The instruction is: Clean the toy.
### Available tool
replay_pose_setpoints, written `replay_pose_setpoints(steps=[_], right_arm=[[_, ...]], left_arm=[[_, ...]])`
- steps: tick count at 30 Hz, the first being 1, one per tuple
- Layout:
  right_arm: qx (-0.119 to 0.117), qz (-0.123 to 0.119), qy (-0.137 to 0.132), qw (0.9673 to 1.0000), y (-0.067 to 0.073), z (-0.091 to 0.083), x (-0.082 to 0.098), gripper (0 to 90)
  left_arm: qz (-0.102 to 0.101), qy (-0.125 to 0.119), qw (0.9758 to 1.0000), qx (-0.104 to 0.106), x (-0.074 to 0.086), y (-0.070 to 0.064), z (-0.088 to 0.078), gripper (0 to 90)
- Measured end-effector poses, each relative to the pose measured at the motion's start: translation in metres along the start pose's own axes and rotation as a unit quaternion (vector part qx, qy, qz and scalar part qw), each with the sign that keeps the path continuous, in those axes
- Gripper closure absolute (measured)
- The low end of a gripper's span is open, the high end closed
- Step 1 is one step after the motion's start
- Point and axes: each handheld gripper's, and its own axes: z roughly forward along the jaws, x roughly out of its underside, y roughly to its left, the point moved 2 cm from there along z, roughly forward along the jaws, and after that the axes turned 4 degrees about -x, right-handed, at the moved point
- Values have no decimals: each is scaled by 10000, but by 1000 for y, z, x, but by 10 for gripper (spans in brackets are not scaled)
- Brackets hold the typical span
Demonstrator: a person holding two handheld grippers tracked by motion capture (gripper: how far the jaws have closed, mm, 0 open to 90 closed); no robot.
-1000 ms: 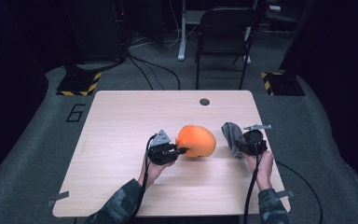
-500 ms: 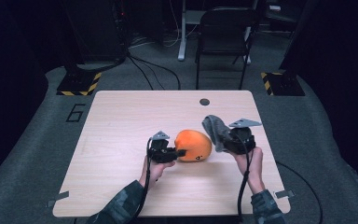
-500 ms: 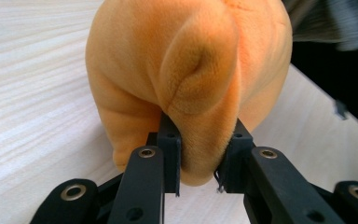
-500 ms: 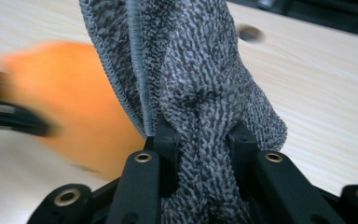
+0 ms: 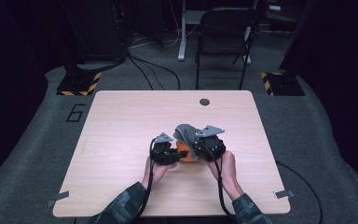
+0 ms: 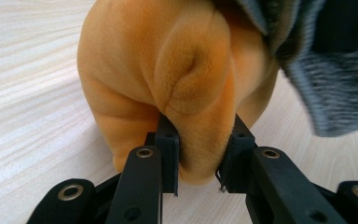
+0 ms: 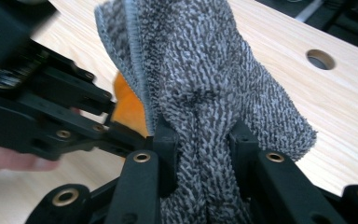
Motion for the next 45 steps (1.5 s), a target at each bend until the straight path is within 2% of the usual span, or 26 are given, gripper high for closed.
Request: replay_pose_setpoints(steps=[1,2,3,4,5,10,12,13,17,18,20,22,26,30,33,36,38,40,42,43,45], right_arm=[[96,-52,87,9999,0,2,2,713],[169,-123,139,9997,-1,4,4,715],[211,-131,224,9994,-4,4,7,716],[217,-89,237,9994,-5,4,8,717],[230,-94,238,9994,-9,4,10,717],[408,179,408,9982,-31,3,25,717],[559,275,543,9966,-43,6,34,718],[599,435,661,9951,-48,8,39,718],[571,691,1063,9903,-70,27,62,717],[589,704,1198,9885,-74,35,68,716],[474,893,1443,9844,-78,47,77,715],[418,968,1461,9836,-81,49,77,716],[472,908,1102,9886,-85,25,60,719],[476,958,481,9931,-80,-10,38,722],[226,806,-26,9965,-65,-30,20,721],[-121,520,-333,9980,-41,-36,6,720],[-294,348,-356,9983,-25,-32,0,719],[-351,192,-253,9989,-13,-21,-1,718],[-231,102,-86,9996,-6,-9,0,717],[-39,-96,16,9999,-6,-3,3,717],[-9,-52,79,10000,-9,-1,6,717]], left_arm=[[-125,-45,9999,14,1,-2,1,730],[-40,-34,10000,4,1,0,1,730],[-55,-52,10000,28,1,0,2,730],[-71,-66,9999,44,1,0,2,731],[13,-39,10000,36,1,1,1,731],[-12,-41,9999,91,2,0,2,731],[-5,-51,10000,85,2,-1,3,730],[-6,-65,9999,81,1,-1,3,730],[62,-81,9999,82,1,-1,3,729],[58,-103,9999,90,1,-1,3,730],[81,-93,9999,88,0,-1,2,729],[84,-78,9999,98,0,-1,2,729],[37,-106,9999,96,1,0,2,728],[131,-105,9998,78,0,-2,2,727],[153,-87,9998,63,0,-3,2,726],[214,-60,9997,64,0,-2,2,724],[252,-77,9996,41,0,-3,2,723],[287,-28,9996,51,0,-4,2,723],[228,-47,9997,17,1,-3,2,722],[222,-51,9997,22,1,-2,3,721],[160,-56,9998,51,2,-2,3,721]])
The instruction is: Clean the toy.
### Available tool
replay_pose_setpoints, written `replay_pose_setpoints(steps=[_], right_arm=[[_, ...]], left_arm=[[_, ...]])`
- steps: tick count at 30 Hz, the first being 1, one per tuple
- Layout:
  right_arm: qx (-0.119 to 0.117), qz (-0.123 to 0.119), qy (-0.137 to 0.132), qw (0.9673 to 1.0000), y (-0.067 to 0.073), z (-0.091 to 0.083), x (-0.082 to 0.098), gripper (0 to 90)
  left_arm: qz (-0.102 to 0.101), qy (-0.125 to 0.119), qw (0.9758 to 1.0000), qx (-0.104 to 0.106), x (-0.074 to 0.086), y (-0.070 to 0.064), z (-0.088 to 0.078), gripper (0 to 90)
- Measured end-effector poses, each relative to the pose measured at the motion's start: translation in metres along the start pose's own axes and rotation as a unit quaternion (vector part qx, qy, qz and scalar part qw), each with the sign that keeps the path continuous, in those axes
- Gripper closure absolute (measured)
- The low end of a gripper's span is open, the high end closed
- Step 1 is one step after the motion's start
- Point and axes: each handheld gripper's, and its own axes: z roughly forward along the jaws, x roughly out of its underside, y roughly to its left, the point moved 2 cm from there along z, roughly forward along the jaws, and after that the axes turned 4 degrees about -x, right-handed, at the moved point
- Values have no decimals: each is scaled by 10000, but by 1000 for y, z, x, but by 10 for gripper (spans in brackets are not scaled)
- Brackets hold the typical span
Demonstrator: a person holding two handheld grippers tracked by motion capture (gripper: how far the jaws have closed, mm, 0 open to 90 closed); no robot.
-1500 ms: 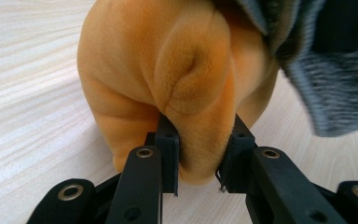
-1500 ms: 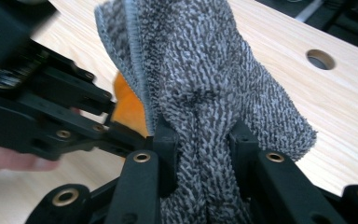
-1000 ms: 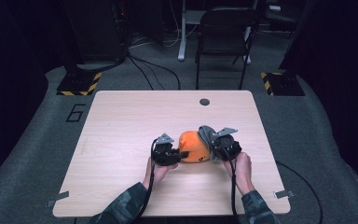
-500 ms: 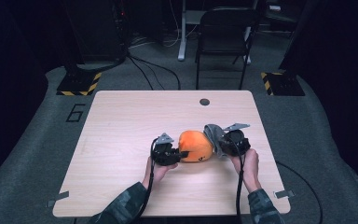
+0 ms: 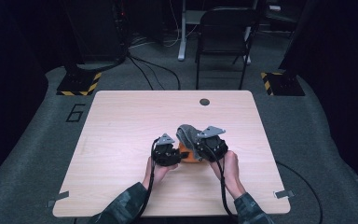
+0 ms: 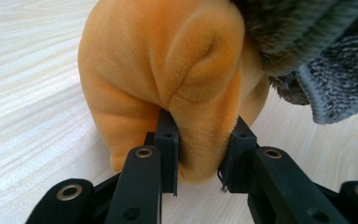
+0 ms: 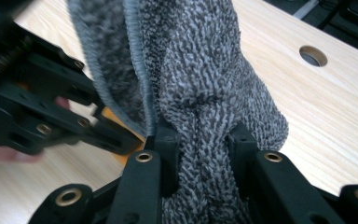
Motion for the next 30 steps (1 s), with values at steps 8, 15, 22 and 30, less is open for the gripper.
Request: replay_pose_setpoints(steps=[8,15,22,30], right_arm=[[244,333,301,9987,-30,1,19,716],[361,695,597,9951,-55,12,40,716],[514,832,1009,9901,-70,31,59,717],[511,860,1444,9844,-74,47,68,717]], left_arm=[[56,-7,10000,4,0,-1,1,717],[58,-4,10000,19,0,0,1,713],[69,-5,10000,8,0,0,1,712],[29,-32,10000,9,0,1,1,709]])
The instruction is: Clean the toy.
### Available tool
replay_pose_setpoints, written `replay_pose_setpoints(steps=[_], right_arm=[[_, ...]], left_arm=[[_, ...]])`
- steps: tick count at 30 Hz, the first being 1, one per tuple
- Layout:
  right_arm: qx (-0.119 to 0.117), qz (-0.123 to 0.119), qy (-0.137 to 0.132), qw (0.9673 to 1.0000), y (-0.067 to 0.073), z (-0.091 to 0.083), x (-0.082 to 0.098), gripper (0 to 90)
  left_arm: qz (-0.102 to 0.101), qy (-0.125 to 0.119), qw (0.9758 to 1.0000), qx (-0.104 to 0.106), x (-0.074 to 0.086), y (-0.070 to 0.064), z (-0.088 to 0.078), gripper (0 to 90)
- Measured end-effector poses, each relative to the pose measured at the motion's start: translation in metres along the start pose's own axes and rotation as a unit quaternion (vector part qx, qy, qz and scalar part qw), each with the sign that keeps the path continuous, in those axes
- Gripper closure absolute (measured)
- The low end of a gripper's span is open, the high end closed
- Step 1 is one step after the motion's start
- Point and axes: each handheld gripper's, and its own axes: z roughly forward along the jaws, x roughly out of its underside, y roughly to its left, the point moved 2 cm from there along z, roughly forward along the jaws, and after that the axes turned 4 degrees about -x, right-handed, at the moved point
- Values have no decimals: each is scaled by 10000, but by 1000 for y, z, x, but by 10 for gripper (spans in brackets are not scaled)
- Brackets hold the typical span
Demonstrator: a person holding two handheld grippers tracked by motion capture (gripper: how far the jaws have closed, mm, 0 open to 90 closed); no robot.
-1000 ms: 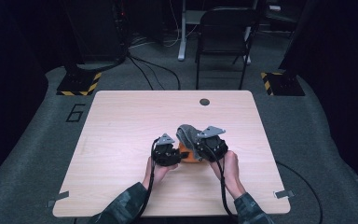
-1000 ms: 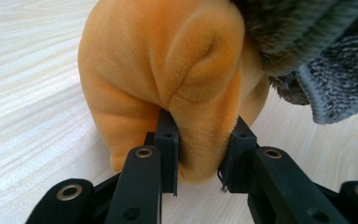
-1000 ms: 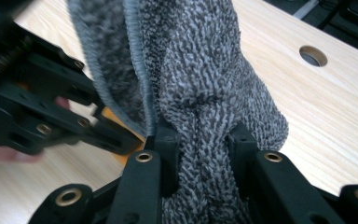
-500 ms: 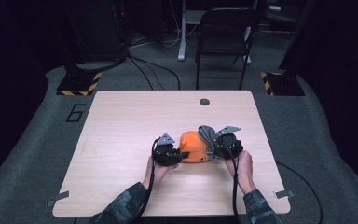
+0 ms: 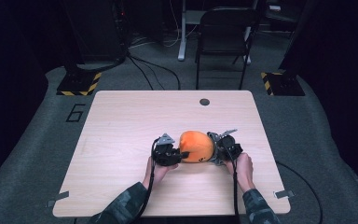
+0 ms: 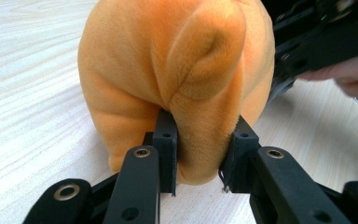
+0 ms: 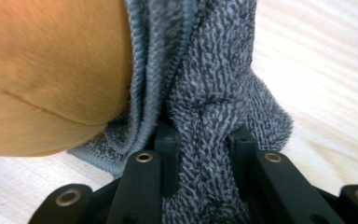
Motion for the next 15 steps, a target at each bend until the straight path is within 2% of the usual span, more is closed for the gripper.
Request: replay_pose_setpoints(steps=[1,5,7,10,12,13,15], right_arm=[[39,-14,-66,10000,-1,-6,-1,718],[75,55,-690,9976,-2,-45,-12,718],[-27,86,-1059,9943,4,-67,-18,718],[-215,-112,-1470,9888,22,-86,-27,718],[-298,-325,-1436,9887,37,-85,-30,718],[-301,-410,-1330,9898,43,-80,-30,719],[-176,-514,-1174,9916,49,-67,-30,720]], left_arm=[[-10,5,10000,3,0,0,0,708],[-8,3,10000,-5,0,1,0,706],[10,-2,10000,12,0,1,0,705],[12,-6,10000,15,0,1,0,702],[29,-3,10000,16,0,1,0,699],[35,-16,10000,-2,0,1,1,697],[36,-10,10000,-8,0,2,1,688]])
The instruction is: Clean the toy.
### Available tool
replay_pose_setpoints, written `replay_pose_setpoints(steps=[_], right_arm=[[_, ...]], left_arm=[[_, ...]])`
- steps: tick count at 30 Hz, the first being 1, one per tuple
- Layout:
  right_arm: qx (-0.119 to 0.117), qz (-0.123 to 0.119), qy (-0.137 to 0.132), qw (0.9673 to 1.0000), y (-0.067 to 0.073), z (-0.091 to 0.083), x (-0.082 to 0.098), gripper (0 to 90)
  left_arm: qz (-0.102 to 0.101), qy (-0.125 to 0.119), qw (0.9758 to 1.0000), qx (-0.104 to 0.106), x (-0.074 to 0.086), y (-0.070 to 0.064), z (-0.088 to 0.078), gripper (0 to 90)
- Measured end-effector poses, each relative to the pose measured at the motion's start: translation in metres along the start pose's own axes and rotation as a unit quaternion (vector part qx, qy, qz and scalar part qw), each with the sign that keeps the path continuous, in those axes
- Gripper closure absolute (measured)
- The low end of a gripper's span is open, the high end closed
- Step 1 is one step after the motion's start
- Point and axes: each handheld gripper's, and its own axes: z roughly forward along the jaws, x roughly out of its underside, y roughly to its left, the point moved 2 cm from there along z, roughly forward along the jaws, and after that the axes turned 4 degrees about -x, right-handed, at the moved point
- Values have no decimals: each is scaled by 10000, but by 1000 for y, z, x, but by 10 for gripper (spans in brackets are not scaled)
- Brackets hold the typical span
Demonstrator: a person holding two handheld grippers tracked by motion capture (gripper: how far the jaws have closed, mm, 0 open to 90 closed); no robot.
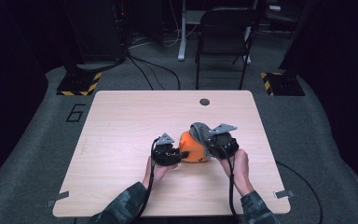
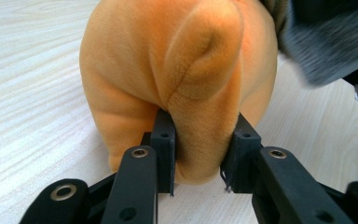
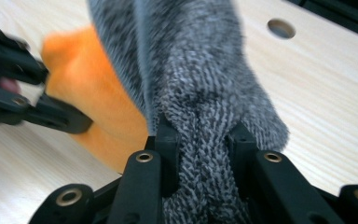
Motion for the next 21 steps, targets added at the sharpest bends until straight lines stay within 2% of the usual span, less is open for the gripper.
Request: replay_pose_setpoints(steps=[3,4,5,6,9,15,21], right_arm=[[80,-48,87,9999,0,11,5,721],[91,-51,82,9999,-1,12,5,721],[92,49,98,9999,-1,11,6,721],[79,-51,80,9999,-2,12,6,721],[84,22,106,9999,-2,13,7,721],[84,0,128,9999,-5,15,8,721],[96,125,92,9998,-9,16,10,721]], left_arm=[[40,12,10000,14,0,1,1,668],[93,2,10000,17,0,1,1,659],[125,3,9999,9,-1,1,1,644],[126,-7,9999,6,-1,1,1,623],[159,-29,9999,-8,-1,1,1,557],[253,-123,9996,-3,-1,3,1,432],[552,-216,9982,-54,-1,5,-3,351]])
